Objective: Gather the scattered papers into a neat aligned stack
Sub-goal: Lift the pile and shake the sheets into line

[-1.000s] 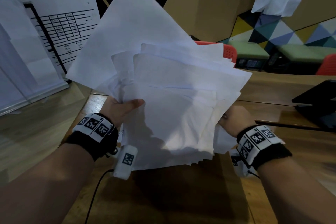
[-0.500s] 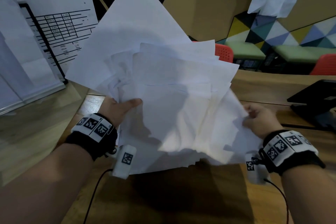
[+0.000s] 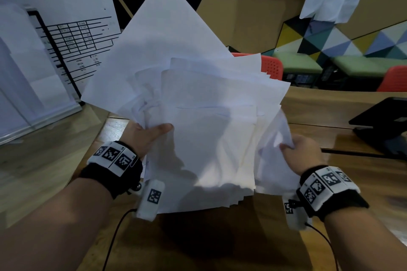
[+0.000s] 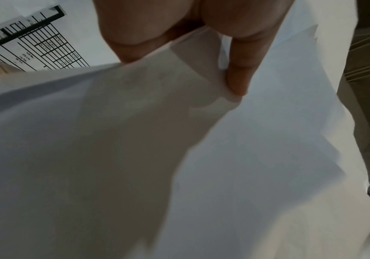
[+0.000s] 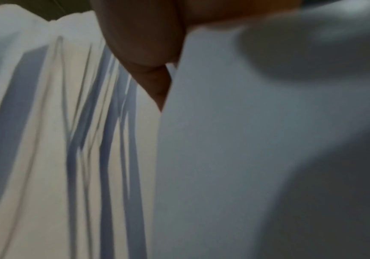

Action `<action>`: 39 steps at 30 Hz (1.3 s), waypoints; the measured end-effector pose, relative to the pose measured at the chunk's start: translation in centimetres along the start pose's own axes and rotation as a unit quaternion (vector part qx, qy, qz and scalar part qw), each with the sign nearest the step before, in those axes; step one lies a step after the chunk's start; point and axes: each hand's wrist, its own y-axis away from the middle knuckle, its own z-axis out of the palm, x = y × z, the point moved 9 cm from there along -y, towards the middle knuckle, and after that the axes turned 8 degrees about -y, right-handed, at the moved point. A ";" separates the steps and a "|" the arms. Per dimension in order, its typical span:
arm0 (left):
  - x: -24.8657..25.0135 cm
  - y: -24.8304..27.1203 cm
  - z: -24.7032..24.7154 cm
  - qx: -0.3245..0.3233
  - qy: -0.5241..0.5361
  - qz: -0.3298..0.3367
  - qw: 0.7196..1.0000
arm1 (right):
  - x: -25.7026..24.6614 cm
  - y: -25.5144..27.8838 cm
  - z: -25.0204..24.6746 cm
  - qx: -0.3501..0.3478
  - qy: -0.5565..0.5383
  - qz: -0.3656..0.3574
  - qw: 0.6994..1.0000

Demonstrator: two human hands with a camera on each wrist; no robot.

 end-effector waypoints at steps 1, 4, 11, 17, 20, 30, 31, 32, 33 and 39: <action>0.1 0.0 -0.1 -0.001 -0.003 0.002 1.000 | 0.4 -0.2 -0.8 0.013 -0.016 0.010 1.000; 0.4 0.4 -0.2 0.005 0.012 0.014 1.000 | 2.1 -0.7 -1.4 -0.030 0.077 0.065 0.994; -0.3 0.0 -0.2 0.001 0.040 0.010 0.999 | 2.3 -1.2 -2.0 0.024 0.073 0.052 0.996; -1.3 -0.7 -0.3 -0.013 0.050 -0.013 0.999 | 0.9 -1.2 -2.8 0.065 -0.098 0.028 0.993; -1.3 -0.8 -0.2 -0.023 0.066 -0.013 0.997 | -0.3 -2.1 -1.6 0.027 0.002 -0.035 0.999; -1.0 -0.9 0.0 -0.021 0.117 0.014 0.993 | -6.4 1.2 3.5 -0.226 -0.247 -0.214 0.918; -0.9 -0.9 0.1 -0.026 0.122 0.013 0.992 | -6.8 1.6 4.3 -0.261 -0.254 -0.224 0.904; -0.9 -0.9 0.1 -0.028 0.122 0.012 0.992 | -7.1 1.8 5.0 -0.289 -0.274 -0.221 0.890; -0.9 -1.0 0.2 -0.029 0.126 0.016 0.991 | -7.6 1.9 5.2 -0.304 -0.304 -0.220 0.876; -1.0 -1.7 0.8 -0.059 0.172 0.021 0.983 | -8.1 1.5 5.6 -0.286 -0.441 -0.193 0.829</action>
